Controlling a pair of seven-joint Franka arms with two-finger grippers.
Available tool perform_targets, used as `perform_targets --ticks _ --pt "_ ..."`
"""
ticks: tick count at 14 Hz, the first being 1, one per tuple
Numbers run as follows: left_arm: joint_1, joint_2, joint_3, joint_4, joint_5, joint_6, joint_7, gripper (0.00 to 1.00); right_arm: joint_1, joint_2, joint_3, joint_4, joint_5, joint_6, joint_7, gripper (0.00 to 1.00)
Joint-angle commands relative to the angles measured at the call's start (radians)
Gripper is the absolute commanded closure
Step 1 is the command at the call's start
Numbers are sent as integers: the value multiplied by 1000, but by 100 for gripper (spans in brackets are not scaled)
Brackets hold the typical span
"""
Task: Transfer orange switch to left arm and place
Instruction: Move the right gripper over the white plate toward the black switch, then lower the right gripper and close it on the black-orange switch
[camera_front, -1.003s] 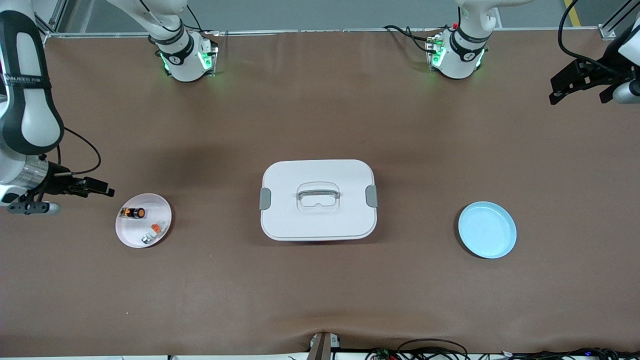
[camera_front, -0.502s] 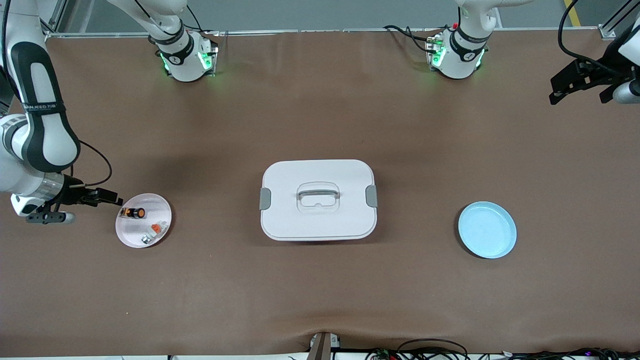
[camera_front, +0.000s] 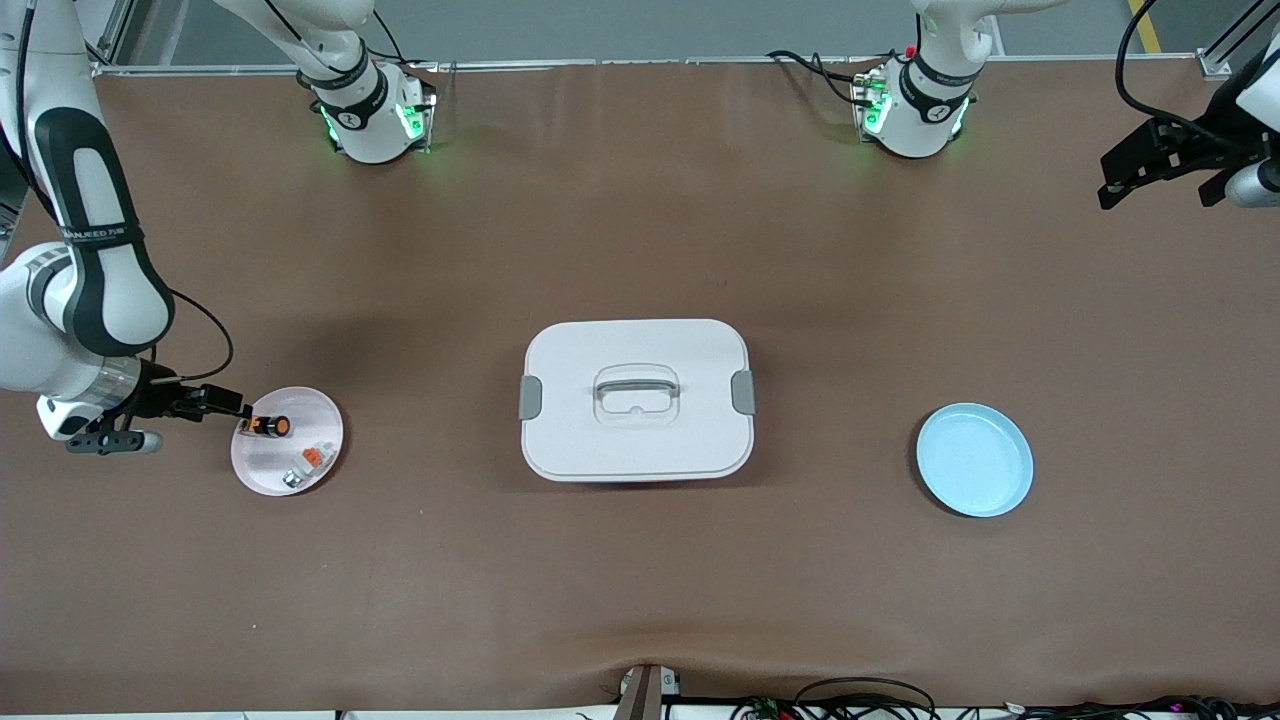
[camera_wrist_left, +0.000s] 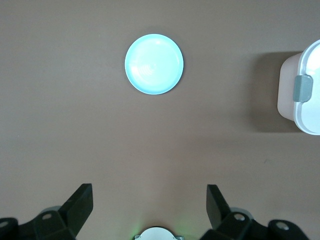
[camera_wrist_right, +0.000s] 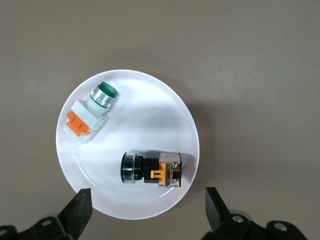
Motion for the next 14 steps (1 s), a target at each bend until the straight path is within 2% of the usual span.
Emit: perform_targets --ticks 1,5,6,8,12,14 --pt "3 2 -4 16 -16 -7 -12 0 -14 32 14 17 49 18 -25 0" --pt "3 0 -4 16 -16 -7 -12 0 -11 64 17 16 53 73 -25 0" --pt "3 0 -4 16 -16 -7 -13 0 -11 72 19 14 67 81 -25 0" --pt "3 0 -4 16 -18 -7 -13 0 -6 72 19 5 154 88 -27 0" --pt "3 0 -4 16 -18 -7 -13 0 -8 72 17 -13 181 100 -28 0" --pt "3 0 -4 16 -18 -7 -13 0 -2 72 19 -53 182 178 -30 0"
